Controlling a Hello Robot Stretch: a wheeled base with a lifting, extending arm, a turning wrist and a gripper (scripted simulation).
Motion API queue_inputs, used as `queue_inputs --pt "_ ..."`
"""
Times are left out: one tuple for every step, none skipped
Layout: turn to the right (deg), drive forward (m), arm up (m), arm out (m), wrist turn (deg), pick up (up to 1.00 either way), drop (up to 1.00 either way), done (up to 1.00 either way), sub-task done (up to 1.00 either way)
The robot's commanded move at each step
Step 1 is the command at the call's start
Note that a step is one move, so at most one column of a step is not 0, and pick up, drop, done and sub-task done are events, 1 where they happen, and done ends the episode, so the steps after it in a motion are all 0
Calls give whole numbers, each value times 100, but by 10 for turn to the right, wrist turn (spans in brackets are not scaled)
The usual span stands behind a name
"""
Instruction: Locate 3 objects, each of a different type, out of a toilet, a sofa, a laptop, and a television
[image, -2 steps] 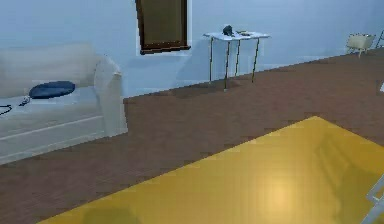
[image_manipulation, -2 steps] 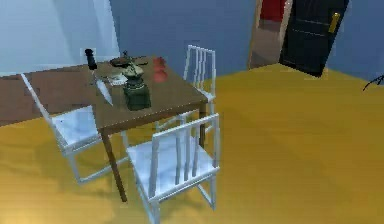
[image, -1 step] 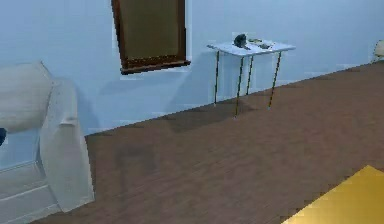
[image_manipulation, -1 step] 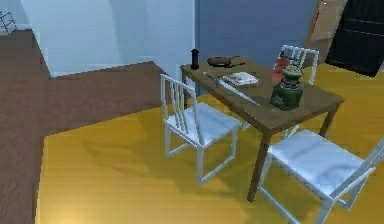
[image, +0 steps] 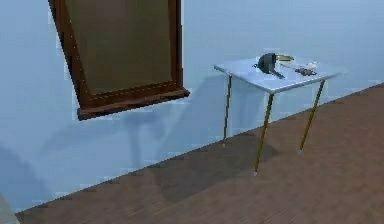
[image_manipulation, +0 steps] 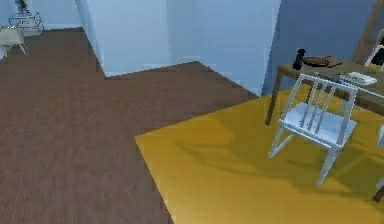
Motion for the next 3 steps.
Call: queue_inputs --pt "450 0 0 0 0 0 0 0 0" --pt "90 0 0 0 0 0 0 0 0" --pt "0 5 0 0 0 0 0 0 0"
